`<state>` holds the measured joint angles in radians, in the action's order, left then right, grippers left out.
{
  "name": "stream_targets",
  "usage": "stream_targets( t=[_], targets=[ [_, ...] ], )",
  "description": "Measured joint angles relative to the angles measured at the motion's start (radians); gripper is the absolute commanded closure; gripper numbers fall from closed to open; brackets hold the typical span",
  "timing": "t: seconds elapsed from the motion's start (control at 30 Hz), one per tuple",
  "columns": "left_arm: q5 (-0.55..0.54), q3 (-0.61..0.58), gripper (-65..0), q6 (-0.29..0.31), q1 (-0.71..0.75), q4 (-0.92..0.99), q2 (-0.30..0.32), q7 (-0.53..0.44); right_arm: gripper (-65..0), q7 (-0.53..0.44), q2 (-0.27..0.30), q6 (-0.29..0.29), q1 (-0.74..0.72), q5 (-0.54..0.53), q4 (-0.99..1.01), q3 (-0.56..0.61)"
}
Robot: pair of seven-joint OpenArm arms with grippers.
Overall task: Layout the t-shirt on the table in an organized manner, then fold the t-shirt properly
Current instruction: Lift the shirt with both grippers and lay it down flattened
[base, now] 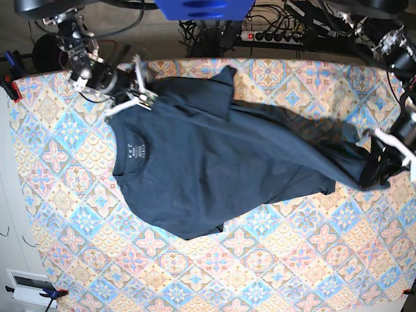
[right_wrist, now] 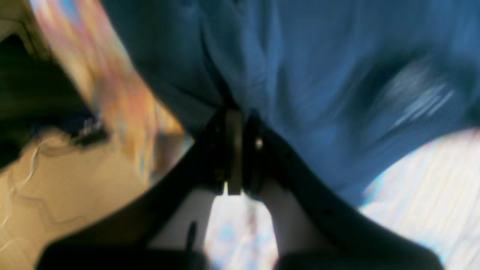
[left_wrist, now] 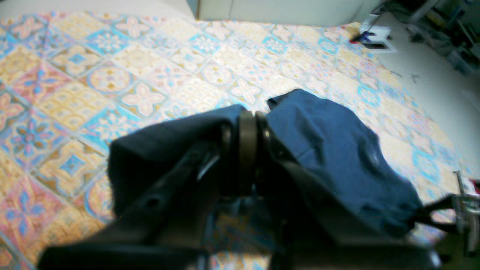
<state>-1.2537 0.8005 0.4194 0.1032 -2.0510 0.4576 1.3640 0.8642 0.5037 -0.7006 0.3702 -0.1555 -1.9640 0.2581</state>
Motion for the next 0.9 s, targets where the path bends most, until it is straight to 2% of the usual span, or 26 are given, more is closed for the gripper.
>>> stream_targets(
  t=[0.1, 0.23, 0.33, 0.5, 0.67, 0.73, 0.9],
  targets=[
    [-0.081, 0.089, 0.0, -0.004, 0.082, -0.008, 0.010, 0.040, -0.7, -0.039, -0.002, -0.001, 0.029, -0.105, 0.000, -0.092],
    [-0.204, 0.196, 0.0, -0.004, 0.167, -0.007, 0.038, 0.058, -0.7, -0.069, -0.007, -0.002, 0.049, -0.371, -0.007, -0.278],
    [-0.206, 0.294, 0.0, -0.003, 0.263, -0.012, 0.035, 0.065, -0.7, -0.040, -0.005, -0.002, 0.068, -0.578, -0.006, -0.451],
    [-0.217, 0.389, 0.0, -0.003, 0.301, -0.030, 0.035, 0.062, -0.7, 0.112, -0.006, 0.002, 0.061, -0.806, -0.007, -0.720],
    [-0.236, 0.533, 0.0, 0.002, 0.426, -0.037, 0.033, 0.072, -0.7, 0.253, -0.014, -0.011, 0.062, -1.049, -0.014, -0.949],
    [-0.256, 0.566, 0.0, 0.004, 0.455, -0.040, 0.033, 0.071, -0.7, 0.305, -0.011, -0.013, 0.060, -1.115, -0.014, -1.025],
    [-0.264, 0.672, 0.0, 0.004, 0.507, -0.045, 0.035, 0.067, -0.7, 0.429, -0.018, -0.013, -0.001, -1.362, -0.019, -1.144]
  ],
)
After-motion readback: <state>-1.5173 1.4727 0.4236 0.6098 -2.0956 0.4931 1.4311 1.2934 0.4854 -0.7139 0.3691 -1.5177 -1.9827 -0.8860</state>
